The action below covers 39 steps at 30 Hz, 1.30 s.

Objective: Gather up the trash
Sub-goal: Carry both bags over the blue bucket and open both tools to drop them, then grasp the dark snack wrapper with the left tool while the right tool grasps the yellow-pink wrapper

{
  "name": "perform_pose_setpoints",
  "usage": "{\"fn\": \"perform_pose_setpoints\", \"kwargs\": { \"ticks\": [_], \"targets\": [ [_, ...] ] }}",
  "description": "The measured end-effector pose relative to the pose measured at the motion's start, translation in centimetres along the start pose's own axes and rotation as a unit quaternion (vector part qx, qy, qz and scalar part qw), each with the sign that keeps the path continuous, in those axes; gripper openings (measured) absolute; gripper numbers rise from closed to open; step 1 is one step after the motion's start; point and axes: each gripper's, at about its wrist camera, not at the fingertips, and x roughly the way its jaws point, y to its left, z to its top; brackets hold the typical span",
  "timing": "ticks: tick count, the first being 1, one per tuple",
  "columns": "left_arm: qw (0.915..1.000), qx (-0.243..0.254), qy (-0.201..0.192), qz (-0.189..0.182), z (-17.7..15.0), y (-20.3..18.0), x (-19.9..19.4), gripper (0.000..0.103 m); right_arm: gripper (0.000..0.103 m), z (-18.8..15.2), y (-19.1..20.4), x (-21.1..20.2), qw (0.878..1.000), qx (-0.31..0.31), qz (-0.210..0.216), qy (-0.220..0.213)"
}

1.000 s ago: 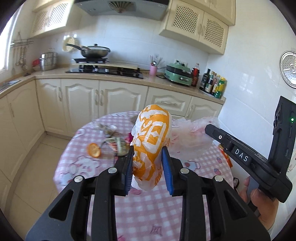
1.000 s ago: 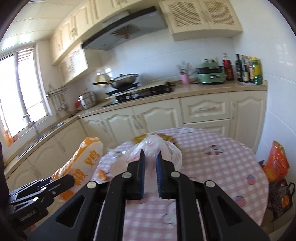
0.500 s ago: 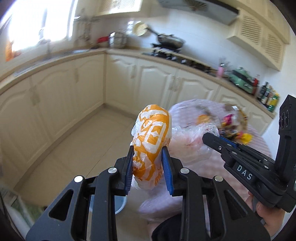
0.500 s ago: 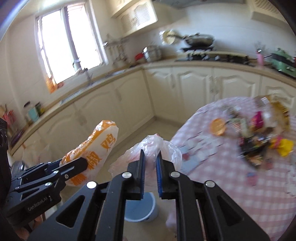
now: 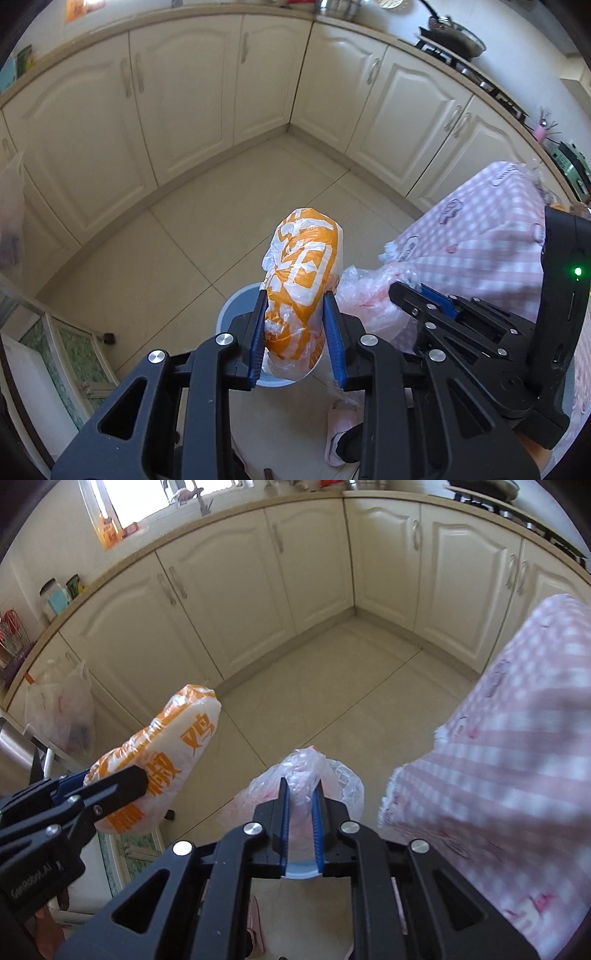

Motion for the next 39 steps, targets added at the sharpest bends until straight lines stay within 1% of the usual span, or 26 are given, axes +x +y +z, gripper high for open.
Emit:
{"fn": "perform_pose_setpoints", "kwargs": {
  "ticks": [2,3,5,6,9,11,14,16,18,22,24,25,26,27,28,29,30,34,39],
  "targets": [
    [0.9999,-0.006,0.008,0.005,0.0,0.9,1.0,0.027,0.017,0.5,0.9,1.8,1.000,-0.005,0.016,0.009],
    [0.9999,-0.010,0.012,0.006,-0.1,1.6,1.5,0.027,0.023,0.8,1.2,2.8,1.000,-0.007,0.021,0.014],
    [0.9997,-0.016,0.017,0.007,0.2,2.2,2.3,0.027,0.028,1.3,1.4,4.0,0.999,-0.015,0.021,0.020],
    [0.9996,-0.017,0.020,0.008,0.2,2.4,2.6,0.027,0.033,1.5,1.7,4.5,0.999,-0.017,0.020,0.024],
    [0.9995,-0.017,0.026,0.006,-0.1,2.7,3.5,0.027,0.036,1.6,1.6,5.3,0.999,-0.018,0.012,0.025],
    [0.9994,-0.017,0.030,0.005,-0.1,2.6,3.9,0.028,0.036,1.4,1.3,5.3,1.000,-0.015,0.006,0.026],
    [0.9992,-0.015,0.037,0.001,-0.3,2.5,4.2,0.028,0.037,1.1,0.0,4.2,1.000,-0.010,-0.012,0.014],
    [0.9991,-0.013,0.040,0.000,0.0,2.3,4.5,0.028,0.040,0.9,-0.3,3.3,1.000,-0.007,-0.024,0.002],
    [0.9991,-0.012,0.041,-0.002,0.3,2.3,4.6,0.028,0.041,1.1,-0.8,2.3,0.999,-0.005,-0.033,-0.011],
    [0.9994,-0.007,0.035,-0.003,0.9,1.8,4.2,0.030,0.042,1.5,-1.4,0.0,0.998,-0.001,-0.046,-0.045],
    [0.9997,-0.005,0.025,-0.004,1.3,1.4,3.6,0.031,0.043,1.8,-1.7,-1.4,0.997,0.004,-0.047,-0.065],
    [0.9998,-0.003,0.018,-0.003,1.5,1.2,3.2,0.035,0.044,1.9,-1.9,-2.0,0.996,0.007,-0.048,-0.073],
    [1.0000,-0.002,0.009,0.000,1.8,1.0,2.7,0.046,0.044,1.9,-2.2,-2.6,0.995,0.010,-0.050,-0.081],
    [1.0000,-0.003,0.002,0.002,2.0,0.8,2.3,0.054,0.045,2.0,-2.2,-3.0,0.995,0.012,-0.050,-0.087],
    [0.9999,-0.006,-0.011,0.006,2.2,0.7,1.6,0.068,0.045,2.0,-2.4,-3.6,0.994,0.014,-0.051,-0.092],
    [0.9998,-0.006,-0.020,0.007,2.3,0.6,1.0,0.071,0.045,2.0,-2.7,-4.2,0.994,0.017,-0.052,-0.096],
    [0.9995,-0.005,-0.030,0.007,2.5,0.3,0.3,0.071,0.045,2.0,-2.9,-4.7,0.993,0.020,-0.052,-0.100],
    [0.9990,0.006,-0.044,0.007,2.6,-0.8,-1.7,0.071,0.045,2.0,-3.8,-7.1,0.991,0.028,-0.052,-0.117],
    [0.9976,0.020,-0.065,-0.012,2.3,-2.8,-4.9,0.071,0.046,1.5,-4.7,-10.7,0.988,0.036,-0.054,-0.142]
  ]
}}
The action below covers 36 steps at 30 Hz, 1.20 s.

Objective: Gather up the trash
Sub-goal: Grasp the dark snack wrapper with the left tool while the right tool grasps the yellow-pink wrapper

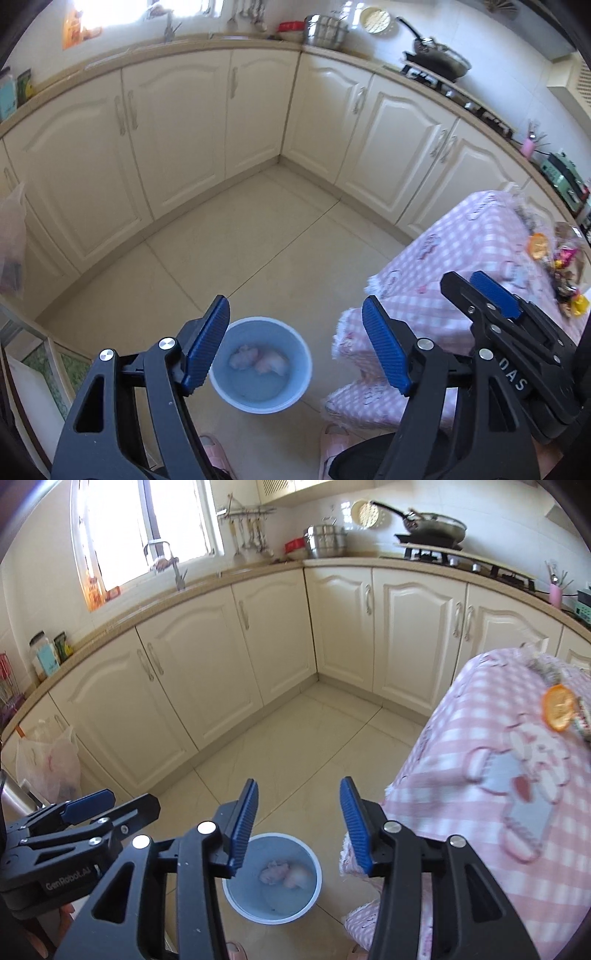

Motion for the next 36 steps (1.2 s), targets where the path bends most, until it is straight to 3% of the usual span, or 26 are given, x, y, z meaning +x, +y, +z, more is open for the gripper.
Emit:
{"fn": "perform_pose_setpoints", "kwargs": {
  "ticks": [6,11,17,20,27,36],
  "targets": [
    [0.9978,0.037,-0.039,-0.038,0.3,-5.1,-4.5,0.073,0.049,0.5,-3.1,-5.9,0.999,0.020,-0.015,-0.044],
    [0.9919,0.079,-0.057,-0.081,0.0,-10.6,-6.9,0.074,0.051,0.1,-8.4,-11.5,0.994,0.050,-0.054,-0.085],
    [0.9818,0.138,-0.049,-0.121,-0.8,-18.0,-7.3,0.074,0.054,-1.6,-15.9,-16.5,0.982,0.097,-0.120,-0.110],
    [0.9758,0.154,-0.033,-0.151,-1.3,-21.5,-6.4,0.074,0.055,-3.2,-20.9,-18.3,0.970,0.138,-0.166,-0.112],
    [0.9701,0.165,0.000,-0.178,-1.5,-28.4,-2.8,0.074,0.059,-4.9,-29.7,-18.8,0.951,0.211,-0.209,-0.085],
    [0.9685,0.162,0.027,-0.187,-0.6,-32.7,1.8,0.074,0.063,-3.3,-34.6,-15.3,0.954,0.215,-0.208,-0.040]
  ]
}}
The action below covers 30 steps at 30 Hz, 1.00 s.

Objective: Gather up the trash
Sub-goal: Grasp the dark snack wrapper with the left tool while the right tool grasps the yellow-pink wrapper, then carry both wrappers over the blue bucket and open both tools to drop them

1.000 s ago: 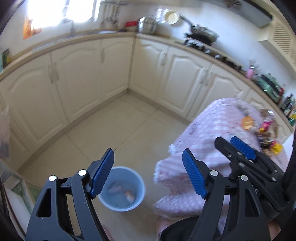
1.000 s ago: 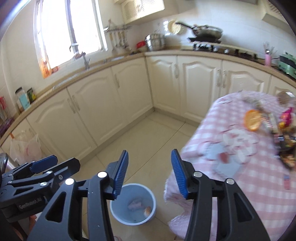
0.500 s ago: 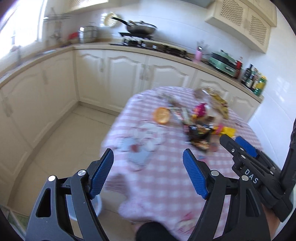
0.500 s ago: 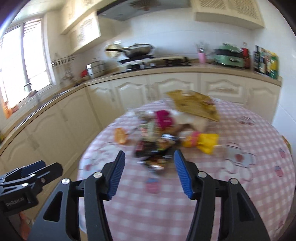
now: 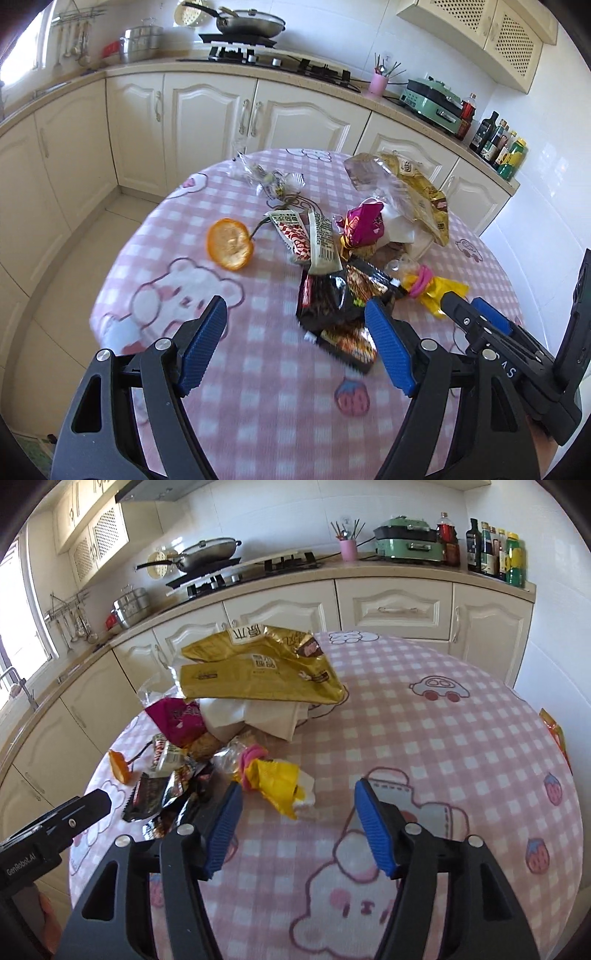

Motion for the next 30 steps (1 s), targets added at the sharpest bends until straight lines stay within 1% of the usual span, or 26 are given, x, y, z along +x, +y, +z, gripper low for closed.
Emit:
{"fn": "perform_pose_setpoints", "kwargs": {
  "ticks": [3,6,7,8,9,11,12,13,14,16,20,21,26,30],
  "targets": [
    [0.9999,-0.004,0.011,-0.002,0.4,0.1,1.5,0.074,0.063,0.8,0.1,1.7,1.000,-0.005,0.013,0.019],
    [0.9997,0.001,0.024,-0.009,0.6,-0.2,2.6,0.061,0.063,1.2,0.3,3.0,0.999,-0.010,0.029,0.035],
    [0.9995,0.003,0.029,-0.011,0.6,-0.2,2.8,0.053,0.063,1.2,0.4,3.2,0.999,-0.011,0.033,0.039],
    [0.9993,0.006,0.033,-0.015,0.6,-0.4,3.0,0.046,0.059,1.2,0.3,3.4,0.998,-0.010,0.039,0.043],
    [0.9990,0.013,0.038,-0.021,0.6,-0.7,3.2,0.042,0.046,1.3,0.4,3.5,0.998,-0.009,0.043,0.045],
    [0.9983,0.022,0.045,-0.029,0.4,-1.1,3.4,0.026,0.041,1.3,0.5,3.5,0.998,-0.010,0.049,0.045],
    [0.9980,0.025,0.047,-0.034,0.3,-1.2,3.5,0.022,0.035,1.2,0.6,3.4,0.998,-0.013,0.051,0.044],
    [0.9976,0.028,0.050,-0.039,0.2,-1.4,3.6,0.014,0.032,1.2,0.8,3.2,0.998,-0.018,0.050,0.041],
    [0.9973,0.027,0.049,-0.047,0.2,-1.4,3.6,0.009,0.031,1.1,1.0,3.0,0.998,-0.020,0.048,0.037],
    [0.9972,0.022,0.041,-0.058,0.0,-1.4,3.2,0.007,0.027,0.9,1.1,2.1,0.998,-0.024,0.046,0.023],
    [0.9971,0.027,0.021,-0.067,-0.3,-1.5,1.2,0.004,0.025,0.3,1.0,0.3,0.999,-0.027,0.041,0.006],
    [0.9972,0.028,0.018,-0.067,-0.4,-1.4,0.7,0.004,0.014,0.2,1.0,-0.1,0.999,-0.025,0.043,0.004],
    [0.9974,0.020,0.001,-0.069,-0.9,-0.6,-1.9,0.003,0.015,-0.4,1.6,-2.3,0.998,-0.032,0.046,-0.008],
    [0.9972,0.012,-0.021,-0.071,-1.4,0.5,-4.5,0.003,0.015,-0.9,2.8,-4.6,0.998,-0.039,0.054,-0.022]
  ]
}}
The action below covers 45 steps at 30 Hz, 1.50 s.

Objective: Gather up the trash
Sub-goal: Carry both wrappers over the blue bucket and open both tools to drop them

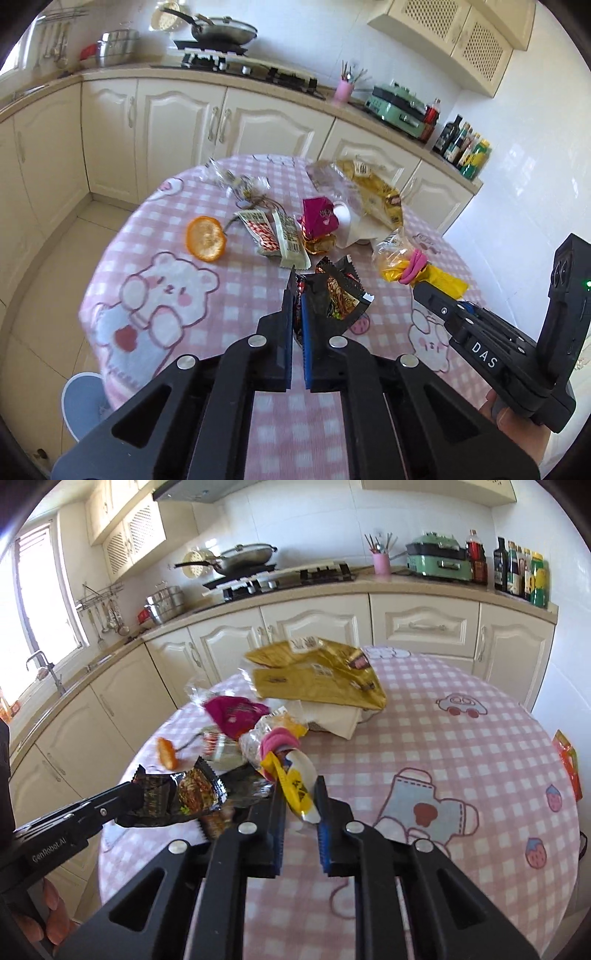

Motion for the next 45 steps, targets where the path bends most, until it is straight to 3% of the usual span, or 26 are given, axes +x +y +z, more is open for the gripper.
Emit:
{"fn": "perform_pose_setpoints", "kwargs": {
  "ticks": [6,10,21,32,38,40,42,44,45],
  "targets": [
    [0.9990,-0.024,-0.036,0.014,-1.0,2.7,-4.7,0.003,0.015,-0.2,4.2,-2.6,0.999,-0.025,0.031,-0.015],
    [0.9965,-0.043,-0.056,0.044,-1.8,5.6,-7.9,0.003,0.015,-0.9,8.7,-3.0,0.996,-0.055,0.065,-0.011],
    [0.9792,-0.119,-0.065,0.152,-6.3,17.0,-14.5,0.003,0.015,-6.2,24.4,0.8,0.972,-0.145,0.176,0.062],
    [0.9478,-0.200,-0.014,0.248,-10.7,28.0,-14.6,0.003,0.014,-13.2,35.6,7.7,0.945,-0.199,0.214,0.150],
    [0.9438,-0.205,0.005,0.259,-10.4,31.1,-12.5,0.004,0.014,-14.4,37.8,10.1,0.943,-0.200,0.207,0.167],
    [0.9424,-0.205,0.000,0.264,-10.3,31.5,-12.0,0.006,0.014,-14.3,38.0,10.9,0.944,-0.199,0.204,0.169],
    [0.9407,-0.197,-0.004,0.276,-10.1,31.6,-11.7,0.020,0.014,-14.3,38.3,11.6,0.944,-0.198,0.201,0.172],
    [0.9393,-0.193,-0.005,0.284,-10.1,31.6,-11.6,0.047,0.015,-14.4,38.0,11.8,0.944,-0.200,0.198,0.175],
    [0.9383,-0.190,-0.008,0.289,-10.1,31.6,-11.6,0.047,0.015,-14.6,37.9,11.9,0.943,-0.200,0.198,0.176]
  ]
}}
